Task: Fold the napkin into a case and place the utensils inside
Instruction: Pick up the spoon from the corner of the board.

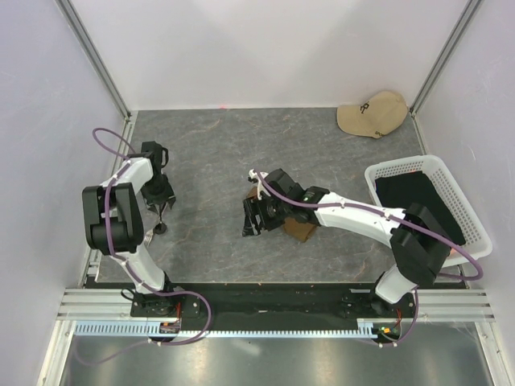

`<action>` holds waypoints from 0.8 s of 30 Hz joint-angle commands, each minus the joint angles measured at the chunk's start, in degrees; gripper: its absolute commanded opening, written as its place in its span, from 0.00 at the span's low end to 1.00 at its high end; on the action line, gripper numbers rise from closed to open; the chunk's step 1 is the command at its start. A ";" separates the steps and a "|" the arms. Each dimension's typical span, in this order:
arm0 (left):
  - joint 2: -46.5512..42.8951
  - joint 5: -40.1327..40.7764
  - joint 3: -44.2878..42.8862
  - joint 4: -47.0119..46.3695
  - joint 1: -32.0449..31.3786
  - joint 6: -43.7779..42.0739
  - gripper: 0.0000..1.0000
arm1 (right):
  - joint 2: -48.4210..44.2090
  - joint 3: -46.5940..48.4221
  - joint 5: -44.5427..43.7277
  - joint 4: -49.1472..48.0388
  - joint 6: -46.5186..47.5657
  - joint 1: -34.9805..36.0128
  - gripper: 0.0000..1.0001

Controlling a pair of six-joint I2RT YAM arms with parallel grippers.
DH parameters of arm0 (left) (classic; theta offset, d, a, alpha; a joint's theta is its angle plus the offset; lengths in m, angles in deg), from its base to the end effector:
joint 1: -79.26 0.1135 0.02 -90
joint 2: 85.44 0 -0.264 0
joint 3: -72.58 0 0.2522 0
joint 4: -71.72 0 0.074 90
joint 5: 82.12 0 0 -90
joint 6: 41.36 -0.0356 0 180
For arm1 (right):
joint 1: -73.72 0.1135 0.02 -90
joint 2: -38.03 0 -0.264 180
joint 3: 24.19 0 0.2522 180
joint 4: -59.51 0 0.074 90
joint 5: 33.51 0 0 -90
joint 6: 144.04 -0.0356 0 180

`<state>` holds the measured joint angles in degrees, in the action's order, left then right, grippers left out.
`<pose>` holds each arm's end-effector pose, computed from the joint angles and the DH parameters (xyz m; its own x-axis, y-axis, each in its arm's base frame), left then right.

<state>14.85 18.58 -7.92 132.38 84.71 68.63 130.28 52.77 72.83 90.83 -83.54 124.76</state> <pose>0.3205 0.0372 0.1804 -0.8802 -0.4214 -0.2185 -0.4521 0.8845 0.1153 0.2110 0.2769 0.2322 -0.8250 -0.2687 -0.4972 -0.5302 0.6726 0.5162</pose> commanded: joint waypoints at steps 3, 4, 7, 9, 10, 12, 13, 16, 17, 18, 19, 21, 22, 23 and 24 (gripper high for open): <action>-0.88 1.34 0.28 -2.24 0.52 -7.59 0.53 | -4.18 -3.69 3.34 -1.04 2.86 -3.14 0.74; -2.19 0.91 1.08 -2.68 0.61 -8.20 0.53 | -4.70 -4.57 3.87 -1.13 3.56 -4.36 0.74; -2.03 1.87 2.05 -2.42 1.40 -8.56 0.52 | -5.41 -5.10 5.98 -1.04 4.44 -6.30 0.74; -1.68 1.61 1.70 -2.42 1.93 -8.82 0.51 | -5.41 -4.84 6.95 -1.04 5.06 -6.92 0.74; -1.33 1.26 1.44 -2.51 2.02 -9.61 0.50 | -5.41 -4.75 7.74 -0.95 5.24 -7.36 0.74; 0.78 1.08 0.13 -2.16 2.46 -10.58 0.37 | -5.50 -4.49 8.01 -0.60 5.85 -7.54 0.74; 1.57 0.64 -0.32 -2.07 2.72 -11.02 0.31 | -5.59 -4.49 8.18 -0.51 6.03 -7.72 0.74; 4.29 -2.08 -1.20 -2.33 3.77 -12.07 0.25 | -5.85 -4.75 8.36 -0.16 6.56 -7.98 0.74; 5.17 -2.61 -1.63 -2.25 3.78 -12.16 0.24 | -6.11 -4.84 8.36 -0.07 6.56 -8.15 0.74; 6.05 -3.31 -1.73 -2.68 3.86 -12.34 0.22 | -6.46 -5.19 8.27 -0.07 6.38 -8.16 0.74; 6.67 -3.32 -1.73 -2.69 3.69 -12.43 0.22 | -6.81 -5.37 8.36 -0.07 6.38 -8.33 0.74; 7.89 -2.79 -2.17 -2.68 3.86 -12.43 0.24 | -7.34 -5.80 8.01 0.02 6.47 -8.59 0.74; 8.08 -3.66 -2.08 -3.12 3.86 -12.34 0.24 | -7.52 -5.89 7.92 0.02 6.38 -8.60 0.74; 8.17 -4.19 -1.90 -3.39 3.78 -12.43 0.24 | -7.69 -6.07 7.83 -0.07 6.38 -8.60 0.74; 8.60 -4.72 -1.90 -3.39 3.78 -12.34 0.24 | -7.70 -6.16 7.74 0.02 6.29 -8.68 0.74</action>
<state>20.31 16.59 -9.58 132.10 88.30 59.08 124.99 47.22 80.11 91.31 -78.20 116.55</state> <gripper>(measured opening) 0.236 0.742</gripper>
